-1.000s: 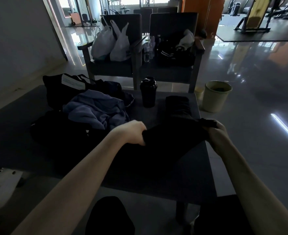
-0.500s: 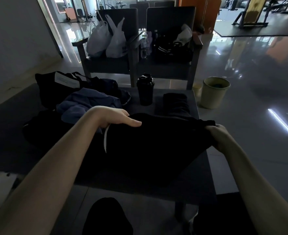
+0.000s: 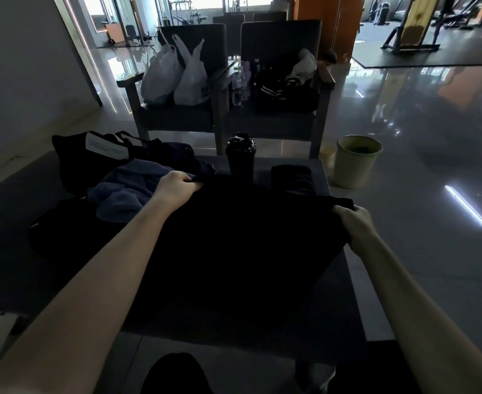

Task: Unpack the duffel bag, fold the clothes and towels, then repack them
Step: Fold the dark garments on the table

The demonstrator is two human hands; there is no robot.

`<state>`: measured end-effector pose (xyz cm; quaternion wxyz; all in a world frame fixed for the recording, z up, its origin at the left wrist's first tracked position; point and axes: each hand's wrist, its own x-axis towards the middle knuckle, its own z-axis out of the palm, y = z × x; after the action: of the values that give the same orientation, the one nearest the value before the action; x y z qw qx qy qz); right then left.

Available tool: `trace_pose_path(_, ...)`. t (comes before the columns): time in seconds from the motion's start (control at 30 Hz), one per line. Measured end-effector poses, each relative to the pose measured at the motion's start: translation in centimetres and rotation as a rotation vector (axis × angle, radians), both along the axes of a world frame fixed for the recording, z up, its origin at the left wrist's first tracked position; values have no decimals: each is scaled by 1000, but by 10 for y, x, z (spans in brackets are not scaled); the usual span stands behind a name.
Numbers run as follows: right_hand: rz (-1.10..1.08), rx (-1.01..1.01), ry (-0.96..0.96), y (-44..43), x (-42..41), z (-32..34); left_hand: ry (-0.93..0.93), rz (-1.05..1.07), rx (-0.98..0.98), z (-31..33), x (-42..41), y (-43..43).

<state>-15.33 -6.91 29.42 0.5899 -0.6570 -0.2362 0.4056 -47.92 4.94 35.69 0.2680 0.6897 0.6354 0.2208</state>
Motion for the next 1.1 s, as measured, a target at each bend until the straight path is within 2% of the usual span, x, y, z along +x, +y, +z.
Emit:
trace_pose_path(0.1, -38, 4, -46, 18, 4, -2, 119, -22, 21, -1, 1, 24)
trace_pose_path(0.23, -45, -3, -87, 49, 5, -14, 309, -169, -135, -18, 3, 52)
trace_pose_path(0.3, -47, -12, -111, 63, 7, -20, 371, -122, -83, -30, 0, 63)
trace_pose_path(0.43, -53, -17, -163, 87, 18, -25, 341, 73, 118, -43, -2, 90)
trace_pose_path(0.5, -56, -26, -221, 102, 20, -25, 281, 111, 156, -48, 4, 107)
trace_pose_path(0.57, -33, -64, -283, 117, 16, -29, 262, 119, 64, -55, 12, 120)
trace_pose_path(0.7, 62, -170, -388, 125, 2, -45, 343, 69, -248, -79, 5, 132)
trace_pose_path(0.77, 85, -183, -470, 119, -3, -51, 392, 44, -301, -88, -4, 133)
trace_pose_path(0.83, 108, -182, -546, 117, -3, -54, 356, 69, -161, -90, -8, 133)
trace_pose_path(0.93, 32, -142, -561, 123, 2, -46, 175, 184, 169, -82, -5, 134)
trace_pose_path(1.0, -53, -124, -502, 130, 5, -39, 222, 172, 187, -73, -1, 134)
trace_pose_path(1.1, -24, -139, -361, 127, -2, -40, 447, 138, 88, -72, 2, 119)
